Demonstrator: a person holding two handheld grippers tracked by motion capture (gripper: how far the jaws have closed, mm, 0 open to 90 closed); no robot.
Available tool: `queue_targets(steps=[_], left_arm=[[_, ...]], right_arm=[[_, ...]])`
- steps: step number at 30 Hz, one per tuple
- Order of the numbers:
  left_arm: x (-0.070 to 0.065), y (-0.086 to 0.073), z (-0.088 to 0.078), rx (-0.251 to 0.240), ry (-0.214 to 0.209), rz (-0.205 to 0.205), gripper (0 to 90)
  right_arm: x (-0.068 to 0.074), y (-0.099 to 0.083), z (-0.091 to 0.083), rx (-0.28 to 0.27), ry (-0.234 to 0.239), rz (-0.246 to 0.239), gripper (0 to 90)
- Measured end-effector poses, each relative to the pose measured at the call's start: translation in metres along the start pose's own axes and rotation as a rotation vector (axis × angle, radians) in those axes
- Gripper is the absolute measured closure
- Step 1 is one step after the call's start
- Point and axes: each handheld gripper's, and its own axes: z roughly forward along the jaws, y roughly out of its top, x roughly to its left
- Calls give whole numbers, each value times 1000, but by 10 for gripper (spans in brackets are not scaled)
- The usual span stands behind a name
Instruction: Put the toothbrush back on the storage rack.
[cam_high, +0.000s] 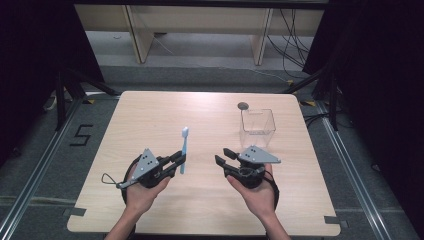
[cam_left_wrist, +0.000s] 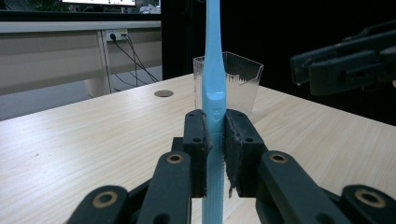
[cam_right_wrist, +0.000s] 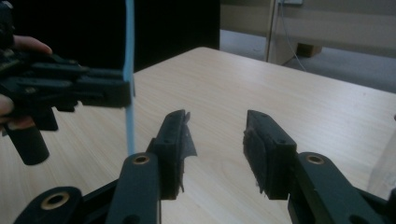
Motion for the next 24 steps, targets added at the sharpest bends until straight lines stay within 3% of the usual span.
queue_targets(steps=[2, 4, 9, 10, 16, 24], left_arm=[[-1, 0, 2, 3, 0, 4, 785], [-3, 0, 4, 6, -2, 5, 785], [-7, -1, 10, -21, -17, 7, 785], [-8, 0, 9, 1, -9, 13, 785], [-13, 1, 12, -11, -13, 19, 785], [-18, 1, 16, -17, -19, 31, 785]], right_arm=[[0, 2, 0, -6, -7, -21, 616], [8, 9, 5, -20, 30, 2, 638], [14, 16, 12, -34, 45, -15, 661], [15, 17, 13, -32, 56, -8, 666], [20, 23, 21, -53, 88, 11, 686], [22, 27, 27, -60, 90, 13, 711]])
